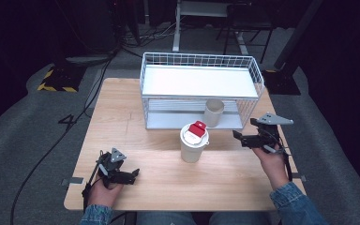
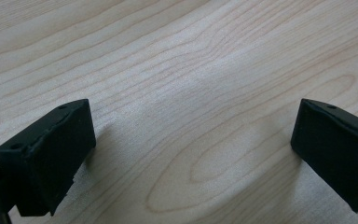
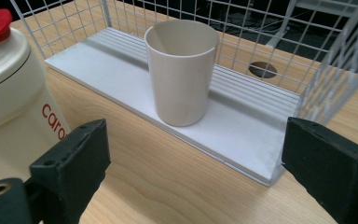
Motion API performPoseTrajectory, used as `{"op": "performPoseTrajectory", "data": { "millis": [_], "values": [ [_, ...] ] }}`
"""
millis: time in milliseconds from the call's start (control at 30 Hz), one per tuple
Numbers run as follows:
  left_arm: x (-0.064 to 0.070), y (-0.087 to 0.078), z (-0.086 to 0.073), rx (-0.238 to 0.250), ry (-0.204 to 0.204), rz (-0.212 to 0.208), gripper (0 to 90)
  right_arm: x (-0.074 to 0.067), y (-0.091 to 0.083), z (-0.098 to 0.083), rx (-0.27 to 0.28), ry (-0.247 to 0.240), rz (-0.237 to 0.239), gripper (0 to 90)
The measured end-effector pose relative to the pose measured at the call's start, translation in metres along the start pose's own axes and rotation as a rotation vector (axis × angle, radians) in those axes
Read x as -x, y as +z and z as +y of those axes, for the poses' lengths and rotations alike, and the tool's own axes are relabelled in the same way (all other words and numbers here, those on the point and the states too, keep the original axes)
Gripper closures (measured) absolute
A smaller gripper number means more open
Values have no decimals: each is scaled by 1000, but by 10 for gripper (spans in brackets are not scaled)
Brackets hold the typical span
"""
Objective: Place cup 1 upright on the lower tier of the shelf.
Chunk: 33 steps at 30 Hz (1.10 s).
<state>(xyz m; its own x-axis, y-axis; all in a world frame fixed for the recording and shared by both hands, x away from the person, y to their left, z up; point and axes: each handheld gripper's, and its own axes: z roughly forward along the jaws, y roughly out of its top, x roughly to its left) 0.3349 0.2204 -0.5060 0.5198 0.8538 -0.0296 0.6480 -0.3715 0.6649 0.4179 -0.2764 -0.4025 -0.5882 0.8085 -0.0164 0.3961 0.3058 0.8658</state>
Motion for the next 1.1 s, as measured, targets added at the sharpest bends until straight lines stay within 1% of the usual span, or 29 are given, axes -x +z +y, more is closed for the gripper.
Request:
{"op": "performPoseTrajectory", "data": {
  "millis": [100,133,200,233,267,400,567,633,667,700,733,767,833,867,900,933,967,1000,1033,1067,1100],
  "values": [
    [0,0,0,0,-2,3,5,1,-11,-4,-2,-1,2,81],
    [1,0,0,0,-1,6,7,2,-17,-7,-2,2,11,81],
    [1,0,0,0,-1,6,7,2,-19,-9,-3,1,16,82],
    [1,0,0,0,-1,6,7,3,-23,-12,-11,3,23,81],
    [1,0,0,0,-1,6,7,4,-28,-16,-11,0,19,82],
    [1,0,0,1,-3,6,7,5,-34,-23,-18,-8,11,82],
    [1,0,0,1,-3,6,7,9,-44,-35,-16,6,7,89],
    [1,0,0,0,-1,7,8,9,-45,-40,-19,10,6,120],
    [1,0,0,0,-2,7,8,10,-45,-46,-36,16,28,153],
    [1,0,0,1,-3,7,8,10,-45,-46,-36,16,28,153],
    [1,0,0,-1,-2,7,8,10,-46,-53,-58,20,26,152],
    [1,0,0,-1,-2,7,8,10,-46,-53,-58,20,26,152],
    [2,0,0,3,-7,9,8,10,-45,-62,-68,26,22,152],
    [2,0,0,4,-8,11,8,11,-43,-71,-92,39,18,151],
    [2,0,0,4,-9,12,8,11,-43,-71,-92,39,18,151],
    [2,0,0,4,-9,12,8,11,-41,-79,-120,43,4,151],
    [2,0,0,4,-9,12,8,11,-41,-79,-120,43,4,151],
    [2,0,0,4,-10,12,7,12,-39,-87,-141,61,-2,151],
    [2,0,0,4,-10,12,7,12,-39,-87,-141,61,-2,151],
    [2,0,0,5,-11,11,7,13,-38,-94,-148,73,-2,151],
    [2,0,0,5,-11,11,7,13,-38,-94,-148,73,-2,151]
  ]
}}
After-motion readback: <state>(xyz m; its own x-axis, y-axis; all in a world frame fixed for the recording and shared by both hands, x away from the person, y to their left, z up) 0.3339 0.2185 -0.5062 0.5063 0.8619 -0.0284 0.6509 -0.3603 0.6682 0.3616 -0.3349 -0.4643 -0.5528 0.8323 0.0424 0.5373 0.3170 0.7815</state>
